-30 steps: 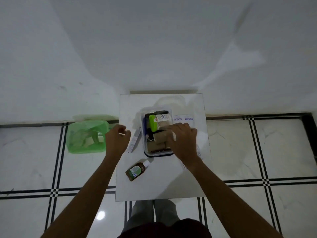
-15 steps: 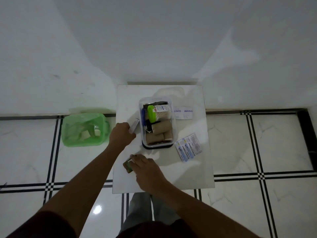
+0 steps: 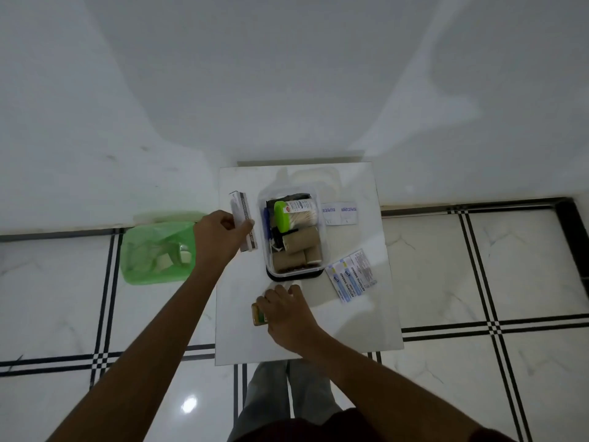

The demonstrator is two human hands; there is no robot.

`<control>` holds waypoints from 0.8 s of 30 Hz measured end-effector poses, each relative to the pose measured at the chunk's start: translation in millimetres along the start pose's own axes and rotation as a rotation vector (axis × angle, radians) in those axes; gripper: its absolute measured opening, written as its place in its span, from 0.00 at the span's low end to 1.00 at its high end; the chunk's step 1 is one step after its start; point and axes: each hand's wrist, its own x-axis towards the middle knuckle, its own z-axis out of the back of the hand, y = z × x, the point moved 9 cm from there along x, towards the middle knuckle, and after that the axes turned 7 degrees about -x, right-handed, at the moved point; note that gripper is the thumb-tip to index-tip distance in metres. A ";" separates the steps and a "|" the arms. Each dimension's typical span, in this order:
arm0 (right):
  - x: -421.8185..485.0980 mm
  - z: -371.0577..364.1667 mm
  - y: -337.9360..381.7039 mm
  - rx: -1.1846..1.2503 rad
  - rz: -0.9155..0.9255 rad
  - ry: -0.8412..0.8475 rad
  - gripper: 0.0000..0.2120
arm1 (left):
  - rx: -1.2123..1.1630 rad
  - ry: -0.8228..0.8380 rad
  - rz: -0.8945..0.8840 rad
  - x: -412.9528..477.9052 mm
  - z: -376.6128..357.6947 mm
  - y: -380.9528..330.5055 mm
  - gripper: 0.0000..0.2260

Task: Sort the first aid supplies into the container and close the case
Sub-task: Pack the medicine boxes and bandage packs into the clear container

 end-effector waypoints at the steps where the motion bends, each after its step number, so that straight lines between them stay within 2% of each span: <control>1: -4.4 5.1 -1.6 0.019 0.000 -0.041 0.26 | -0.009 -0.003 -0.021 -0.5 -0.9 -8.8 0.13; 4: -18.2 24.2 -9.5 0.117 0.001 -0.135 0.27 | -0.008 0.026 -0.113 -2.9 -12.4 -31.4 0.15; 7: -29.4 40.7 -17.9 0.216 -0.005 -0.159 0.26 | 0.019 0.091 -0.154 -4.6 -30.7 -38.9 0.17; 11: -39.3 61.3 -28.6 0.229 -0.025 -0.190 0.25 | 0.197 0.152 -0.196 -5.5 -52.3 -37.3 0.19; 14: -43.7 72.4 -34.0 0.245 -0.012 -0.216 0.25 | 0.323 0.135 -0.230 -8.1 -59.1 -32.7 0.15; 20: -46.8 113.6 -53.2 0.395 -0.054 -0.295 0.23 | 0.382 0.218 -0.425 -19.2 -64.5 -25.3 0.11; 22: -38.6 126.2 -65.1 0.374 -0.063 -0.337 0.21 | 0.306 0.248 -0.410 -20.2 -58.8 -20.0 0.14; 24: -22.8 128.3 -80.0 0.315 -0.075 -0.310 0.23 | 0.173 0.247 -0.411 -19.7 -51.6 -18.2 0.16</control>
